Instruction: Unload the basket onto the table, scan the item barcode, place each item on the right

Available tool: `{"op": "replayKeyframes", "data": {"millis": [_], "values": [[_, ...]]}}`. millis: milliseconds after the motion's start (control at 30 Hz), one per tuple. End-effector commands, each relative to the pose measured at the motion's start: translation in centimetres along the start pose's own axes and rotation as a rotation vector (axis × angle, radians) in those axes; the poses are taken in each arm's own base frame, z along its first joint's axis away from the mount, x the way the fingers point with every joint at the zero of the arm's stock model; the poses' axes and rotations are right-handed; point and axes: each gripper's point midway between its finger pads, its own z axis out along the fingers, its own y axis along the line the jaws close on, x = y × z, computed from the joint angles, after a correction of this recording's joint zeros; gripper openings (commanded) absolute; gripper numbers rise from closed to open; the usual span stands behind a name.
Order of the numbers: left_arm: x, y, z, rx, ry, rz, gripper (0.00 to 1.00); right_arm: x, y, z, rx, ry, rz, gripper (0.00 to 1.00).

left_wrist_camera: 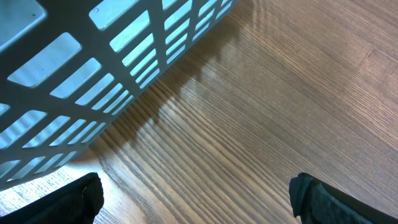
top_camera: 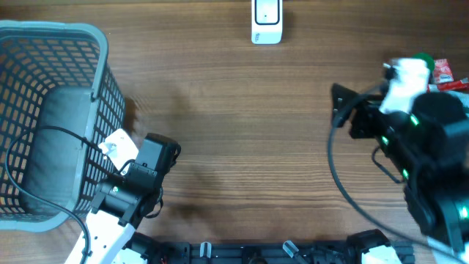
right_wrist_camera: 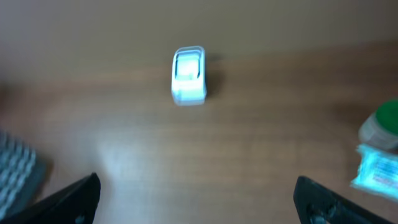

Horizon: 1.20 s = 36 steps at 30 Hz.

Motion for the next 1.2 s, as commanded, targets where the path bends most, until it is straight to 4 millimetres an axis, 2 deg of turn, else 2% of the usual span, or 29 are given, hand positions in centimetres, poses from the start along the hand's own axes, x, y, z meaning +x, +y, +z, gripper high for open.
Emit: {"op": "replayKeyframes", "data": {"millis": [0, 267, 400, 633, 833, 1000, 1167], "values": [[0.0, 0.2, 0.0, -0.002, -0.004, 0.004, 1.0, 1.6, -1.4, -1.9, -0.005, -0.127, 0.001, 1.0], [0.0, 0.2, 0.0, -0.002, -0.004, 0.004, 1.0, 5.2, -3.5, -5.1, -0.067, -0.557, 0.0, 1.0], [0.0, 0.2, 0.0, -0.002, -0.004, 0.004, 1.0, 5.5, -3.5, -6.2, -0.111, -0.733, -0.049, 1.0], [0.0, 0.2, 0.0, -0.002, -0.004, 0.004, 1.0, 6.8, -4.7, -3.9, -0.085, -0.747, -0.045, 1.0], [0.0, 0.2, 0.0, -0.002, -0.004, 0.004, 1.0, 8.9, -5.4, -1.3, -0.102, -0.762, -0.022, 1.0], [0.0, 0.2, 0.0, -0.002, -0.004, 0.004, 1.0, 11.2, -6.2, 0.8, -0.088, -0.693, 0.008, 1.0], [0.0, 0.2, 0.0, -0.002, -0.004, 0.004, 1.0, 12.8, -7.0, 2.1, -0.053, -0.608, 0.023, 1.0]]}}
